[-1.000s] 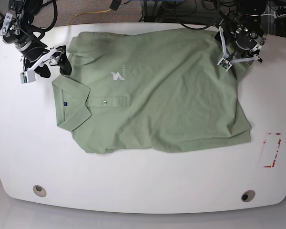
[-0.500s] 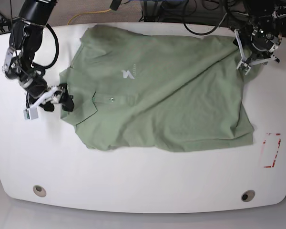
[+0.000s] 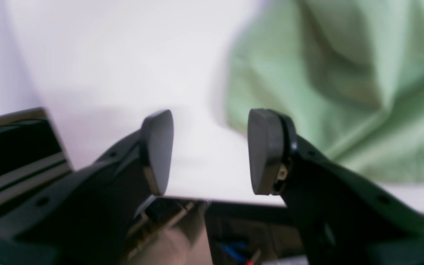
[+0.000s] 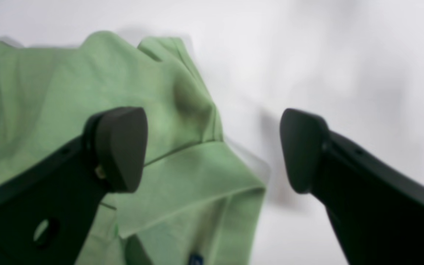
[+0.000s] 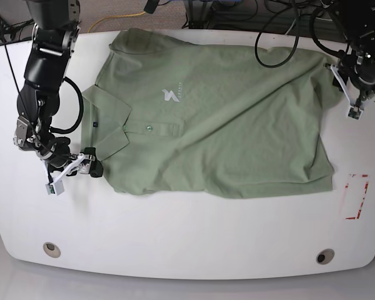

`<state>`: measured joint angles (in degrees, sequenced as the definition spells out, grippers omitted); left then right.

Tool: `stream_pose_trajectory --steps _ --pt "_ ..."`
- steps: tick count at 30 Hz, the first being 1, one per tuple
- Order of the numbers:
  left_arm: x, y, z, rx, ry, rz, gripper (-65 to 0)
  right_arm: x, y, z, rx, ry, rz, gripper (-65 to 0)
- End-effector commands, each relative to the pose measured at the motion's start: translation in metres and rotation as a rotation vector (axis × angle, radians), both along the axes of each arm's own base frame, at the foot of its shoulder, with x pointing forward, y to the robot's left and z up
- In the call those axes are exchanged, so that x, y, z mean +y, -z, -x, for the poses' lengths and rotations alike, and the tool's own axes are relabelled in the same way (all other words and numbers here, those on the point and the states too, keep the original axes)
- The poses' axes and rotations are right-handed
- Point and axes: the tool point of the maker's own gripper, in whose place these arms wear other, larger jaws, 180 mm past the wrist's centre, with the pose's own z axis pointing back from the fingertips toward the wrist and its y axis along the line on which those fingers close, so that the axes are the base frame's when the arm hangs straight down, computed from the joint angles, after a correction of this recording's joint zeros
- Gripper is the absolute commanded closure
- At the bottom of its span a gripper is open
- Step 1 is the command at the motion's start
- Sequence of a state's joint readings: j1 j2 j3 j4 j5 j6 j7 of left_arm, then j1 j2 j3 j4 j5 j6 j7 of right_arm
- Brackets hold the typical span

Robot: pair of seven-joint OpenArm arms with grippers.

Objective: Fold the T-shirt properly
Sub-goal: 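Release the shirt and move both grippers to the hem corners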

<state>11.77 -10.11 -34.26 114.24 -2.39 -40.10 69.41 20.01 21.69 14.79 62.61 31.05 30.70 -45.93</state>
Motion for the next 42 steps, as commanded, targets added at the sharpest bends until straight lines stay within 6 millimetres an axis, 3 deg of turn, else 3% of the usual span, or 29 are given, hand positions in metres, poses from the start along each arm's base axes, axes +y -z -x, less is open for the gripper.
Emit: stream_pose_trajectory --steps 1,7,14,18,22,26,35,39,42 --pt "0.006 -0.02 -0.017 -0.078 0.0 -0.021 -29.3 -0.002 -0.01 -0.016 -0.051 0.007 -0.019 -53.9" --pt "0.015 -0.042 -0.041 -0.17 -0.035 -0.017 -29.3 0.002 0.006 -0.025 -0.058 0.027 -0.05 -53.9" --pt "0.02 -0.054 -0.07 -0.22 -0.031 0.003 -29.7 0.02 0.026 -0.018 -0.008 -0.05 -0.076 -53.9" --pt "0.024 -0.053 -0.088 -0.235 -0.048 0.046 -39.2 0.04 0.028 -0.02 -0.012 -0.066 -0.11 -53.9" --pt "0.029 -0.049 -0.105 -0.26 -0.12 0.118 -46.5 0.048 0.029 -0.021 -0.01 -0.073 -0.122 -52.8" --pt "0.029 -0.044 -0.132 -0.308 -0.199 0.215 -49.0 0.062 0.03 -0.022 -0.01 -0.086 -0.143 -42.8" --pt "0.01 -0.014 -0.19 -0.401 -0.28 0.371 -49.2 0.063 0.029 -0.022 -0.011 -0.088 -0.146 -13.2" --pt "0.014 0.0 -0.206 -0.407 -0.305 0.401 -49.3 0.065 0.022 -0.023 -0.026 -0.106 -0.128 -5.2" --pt "0.019 0.008 -0.214 -0.414 -0.351 0.425 -49.3 0.067 0.023 -0.018 -0.012 -0.127 -0.113 -4.8"
